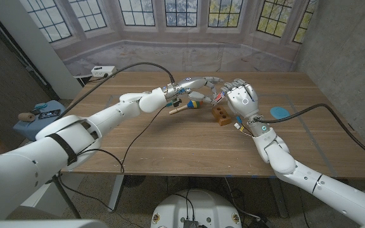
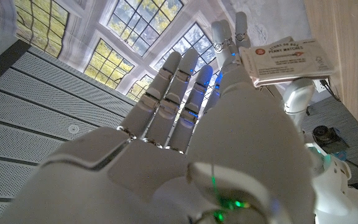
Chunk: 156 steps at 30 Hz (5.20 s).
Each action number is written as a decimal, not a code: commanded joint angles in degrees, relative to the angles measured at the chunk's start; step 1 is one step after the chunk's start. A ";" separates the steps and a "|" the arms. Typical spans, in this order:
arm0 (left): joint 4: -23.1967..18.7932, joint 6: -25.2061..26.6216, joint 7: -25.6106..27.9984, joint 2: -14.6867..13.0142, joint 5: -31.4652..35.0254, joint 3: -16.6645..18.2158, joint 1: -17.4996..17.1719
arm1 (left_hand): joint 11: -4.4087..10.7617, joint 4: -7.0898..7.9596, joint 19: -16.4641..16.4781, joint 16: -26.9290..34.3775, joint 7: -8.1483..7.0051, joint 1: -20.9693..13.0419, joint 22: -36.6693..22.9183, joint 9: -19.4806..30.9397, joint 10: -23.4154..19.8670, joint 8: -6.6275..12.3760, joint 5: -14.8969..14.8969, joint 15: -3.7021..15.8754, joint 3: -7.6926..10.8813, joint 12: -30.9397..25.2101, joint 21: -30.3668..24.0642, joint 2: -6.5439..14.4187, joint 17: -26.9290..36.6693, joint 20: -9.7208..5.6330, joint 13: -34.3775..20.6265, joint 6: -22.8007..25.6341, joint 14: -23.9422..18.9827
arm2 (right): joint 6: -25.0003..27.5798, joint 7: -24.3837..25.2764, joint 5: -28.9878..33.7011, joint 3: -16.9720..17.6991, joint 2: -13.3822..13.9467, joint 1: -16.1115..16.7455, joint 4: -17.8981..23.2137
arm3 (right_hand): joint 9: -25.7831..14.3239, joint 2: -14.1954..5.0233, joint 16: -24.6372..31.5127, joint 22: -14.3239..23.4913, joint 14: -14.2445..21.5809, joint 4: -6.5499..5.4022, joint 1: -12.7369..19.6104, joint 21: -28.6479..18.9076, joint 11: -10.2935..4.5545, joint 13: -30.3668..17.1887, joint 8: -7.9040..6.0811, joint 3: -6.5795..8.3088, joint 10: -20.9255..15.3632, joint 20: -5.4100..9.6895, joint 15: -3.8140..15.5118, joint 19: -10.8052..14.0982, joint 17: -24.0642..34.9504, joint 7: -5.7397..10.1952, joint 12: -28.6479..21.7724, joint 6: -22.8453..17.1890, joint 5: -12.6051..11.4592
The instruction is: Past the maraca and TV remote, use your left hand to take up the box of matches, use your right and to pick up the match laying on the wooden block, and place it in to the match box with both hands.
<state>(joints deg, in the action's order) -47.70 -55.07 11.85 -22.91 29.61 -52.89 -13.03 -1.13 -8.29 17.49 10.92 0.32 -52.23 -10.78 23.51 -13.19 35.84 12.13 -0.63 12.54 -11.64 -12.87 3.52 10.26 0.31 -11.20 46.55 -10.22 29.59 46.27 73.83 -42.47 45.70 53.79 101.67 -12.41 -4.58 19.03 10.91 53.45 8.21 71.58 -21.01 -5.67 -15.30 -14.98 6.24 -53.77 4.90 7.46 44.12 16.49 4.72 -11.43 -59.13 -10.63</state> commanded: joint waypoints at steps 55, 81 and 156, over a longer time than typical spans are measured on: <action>2.03 -0.87 -0.10 0.18 -0.47 -1.17 1.43 | 0.13 -0.02 -0.45 -0.19 -0.23 -0.99 -0.31 -0.12 0.39 0.28 0.42 -0.37 -0.19 0.00 -0.09 1.41 0.11 0.13 -0.19 -0.50 0.16 | 1.72 -0.03 -3.01 1.42 0.06 0.38 0.56 | 0.16 1.46 -0.66 -0.16 -5.94 -0.88 -1.99 0.69 1.68 0.03 3.06 -1.39 6.89 1.89 3.92 -3.42 2.00 -0.66 0.47 6.95 -0.89; -2.55 1.28 -4.17 -3.03 -0.66 0.74 -0.59 | 0.13 -0.03 -0.71 -0.25 -0.30 -0.92 -0.31 -0.10 0.68 0.31 0.40 -0.33 -0.20 0.05 -0.02 1.41 0.10 0.13 -0.19 -0.69 0.48 | 0.46 -2.85 -6.98 3.49 -0.24 0.61 2.41 | 0.22 1.05 -0.49 -0.19 -6.16 -1.40 -3.25 0.68 1.55 0.18 3.06 -1.59 7.17 1.89 4.23 -3.38 2.27 -0.68 0.17 7.11 -0.91; -20.63 12.09 -17.68 -12.94 -2.08 6.39 -8.23 | -0.31 0.07 -1.57 -0.35 0.03 -0.60 -0.31 -0.11 1.30 0.15 0.33 -0.88 -0.18 0.10 0.16 1.67 0.12 0.22 -0.18 -1.59 1.39 | -3.74 -5.79 -33.64 12.11 -6.36 2.91 8.70 | 0.35 0.75 -0.24 -0.21 -7.18 -1.55 -5.10 0.82 0.99 0.56 2.88 -1.95 7.62 2.46 4.37 -3.68 2.80 -0.28 -0.20 7.06 -0.73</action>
<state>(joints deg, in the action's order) -64.57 -45.05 -4.20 -33.94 27.30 -47.65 -19.47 -1.65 -8.29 16.25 10.59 0.31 -51.92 -10.78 23.24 -12.05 35.83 12.13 -1.65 12.54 -11.64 -12.87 3.82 10.26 0.50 -11.21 45.11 -9.20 27.05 40.34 44.77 -32.28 40.57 55.74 108.29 -12.00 -3.79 18.32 10.68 46.69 6.71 66.80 -20.34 -4.53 -14.60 -12.04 4.43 -46.11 3.99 5.40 40.79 19.03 4.40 -11.26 -52.08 -11.24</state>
